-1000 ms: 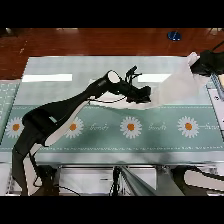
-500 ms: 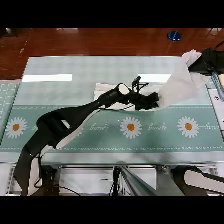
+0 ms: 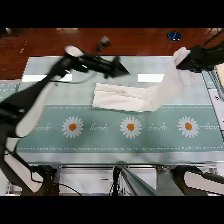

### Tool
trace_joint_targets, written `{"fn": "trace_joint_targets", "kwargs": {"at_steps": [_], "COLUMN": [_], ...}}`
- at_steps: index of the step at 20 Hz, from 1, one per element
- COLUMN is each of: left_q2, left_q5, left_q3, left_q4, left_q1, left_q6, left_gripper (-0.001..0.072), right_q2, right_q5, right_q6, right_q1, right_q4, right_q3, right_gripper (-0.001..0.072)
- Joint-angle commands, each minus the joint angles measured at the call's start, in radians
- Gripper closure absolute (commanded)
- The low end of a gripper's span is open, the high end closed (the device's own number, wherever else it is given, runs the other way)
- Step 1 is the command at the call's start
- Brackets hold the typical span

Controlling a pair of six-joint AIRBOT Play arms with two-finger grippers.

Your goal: Fold the shirts.

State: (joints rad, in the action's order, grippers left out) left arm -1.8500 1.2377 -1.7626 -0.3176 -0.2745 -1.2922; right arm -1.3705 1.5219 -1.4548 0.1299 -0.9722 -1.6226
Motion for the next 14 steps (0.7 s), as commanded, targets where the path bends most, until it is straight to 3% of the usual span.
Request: {"fn": "trace_joint_targets", "kwargs": {"at_steps": [1,8,13,14], "left_q2": [0.204,0.53,0.608,0.608], "left_q5": [0.215,0.396,0.414,0.418], "left_q3": [0.0,0.0,0.0,0.0], "left_q4": [0.0,-0.005,-0.005,-0.005], "left_q1": [0.276,0.679,0.709,0.692], "left_q6": [0.066,0.095,0.095,0.095], "left_gripper": [0.0685,0.0684,0.0684,0.0684], "right_q2": [-0.03,-0.243,-0.427,-0.448], "right_q5": [-0.105,-0.378,-0.576,-0.619], "right_q6": [-0.078,-0.214,-0.258,-0.27], "right_q1": [-0.155,-0.471,-0.658,-0.684], "right_q4": [-0.093,-0.098,0.006,0.006], "right_q3": [0.0,0.0,0.0,0.0], "right_gripper": [0.0691,0.0691,0.0675,0.0598]}}
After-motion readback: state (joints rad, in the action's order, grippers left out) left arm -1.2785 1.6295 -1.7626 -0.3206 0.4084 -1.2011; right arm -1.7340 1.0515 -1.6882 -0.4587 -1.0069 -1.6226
